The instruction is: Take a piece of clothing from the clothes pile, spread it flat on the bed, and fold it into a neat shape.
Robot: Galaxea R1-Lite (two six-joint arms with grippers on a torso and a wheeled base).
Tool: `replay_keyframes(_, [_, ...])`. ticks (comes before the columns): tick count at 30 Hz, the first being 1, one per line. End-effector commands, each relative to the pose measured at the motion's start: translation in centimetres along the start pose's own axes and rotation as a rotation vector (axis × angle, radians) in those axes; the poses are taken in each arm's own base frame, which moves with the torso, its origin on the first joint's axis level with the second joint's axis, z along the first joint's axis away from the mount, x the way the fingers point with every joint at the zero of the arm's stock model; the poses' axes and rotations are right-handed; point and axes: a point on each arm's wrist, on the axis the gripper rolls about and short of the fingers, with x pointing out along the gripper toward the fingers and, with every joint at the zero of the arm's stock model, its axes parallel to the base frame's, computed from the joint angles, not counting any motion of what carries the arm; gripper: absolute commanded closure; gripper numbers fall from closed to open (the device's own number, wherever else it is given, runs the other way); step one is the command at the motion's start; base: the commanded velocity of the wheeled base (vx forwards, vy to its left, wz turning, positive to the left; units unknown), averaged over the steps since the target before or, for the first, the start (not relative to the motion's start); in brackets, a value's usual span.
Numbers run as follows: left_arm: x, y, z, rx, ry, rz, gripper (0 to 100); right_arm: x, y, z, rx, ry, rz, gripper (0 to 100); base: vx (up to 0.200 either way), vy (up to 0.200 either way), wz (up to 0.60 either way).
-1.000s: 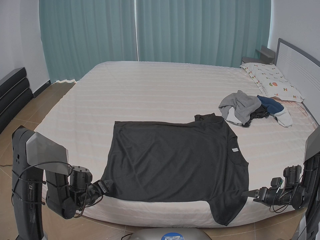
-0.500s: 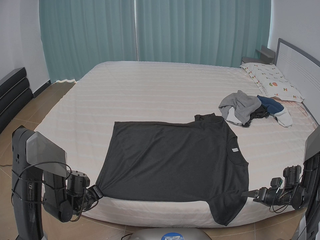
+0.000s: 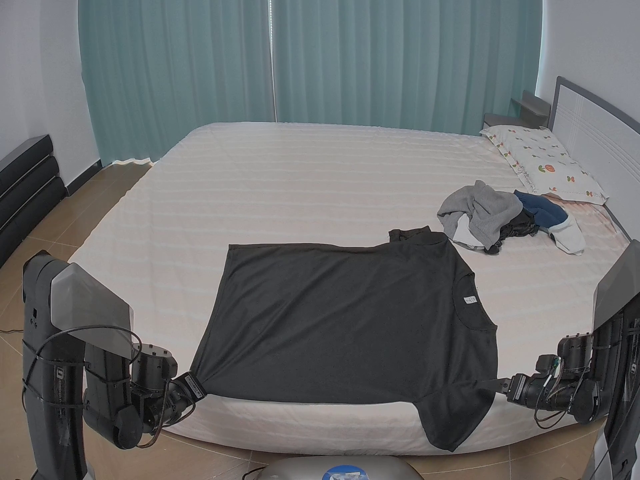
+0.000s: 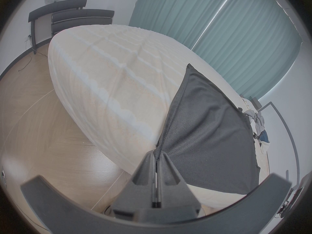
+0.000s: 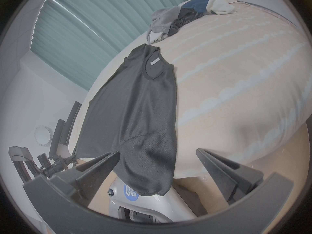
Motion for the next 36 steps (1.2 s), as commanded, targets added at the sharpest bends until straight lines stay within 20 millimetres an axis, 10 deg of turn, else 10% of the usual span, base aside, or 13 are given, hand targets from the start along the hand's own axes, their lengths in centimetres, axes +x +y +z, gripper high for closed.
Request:
replay_keyframes(1, [0.1, 0.1, -0.2, 0.001, 0.007, 0.005, 100, 1.6, 0.0, -0.5, -0.017, 0.026, 0.002, 0, 0.0, 0.0, 0.0])
replay_keyframes(15, [0.2, 0.2, -0.3, -0.001, 0.012, 0.007, 100, 5.1, -0.1, 3.1, -0.016, -0.112, 0.023, 0, 0.0, 0.0, 0.0])
replay_keyframes(16, [0.2, 0.2, -0.2, 0.0, 0.011, 0.006, 100, 5.4, 0.0, 3.5, -0.018, -0.123, 0.027, 100, 0.0, 0.0, 0.0])
replay_keyframes(36, [0.6, 0.2, -0.3, -0.006, 0.012, 0.007, 100, 8.7, 0.9, 8.6, -0.047, -0.252, 0.059, 100, 0.0, 0.0, 0.0])
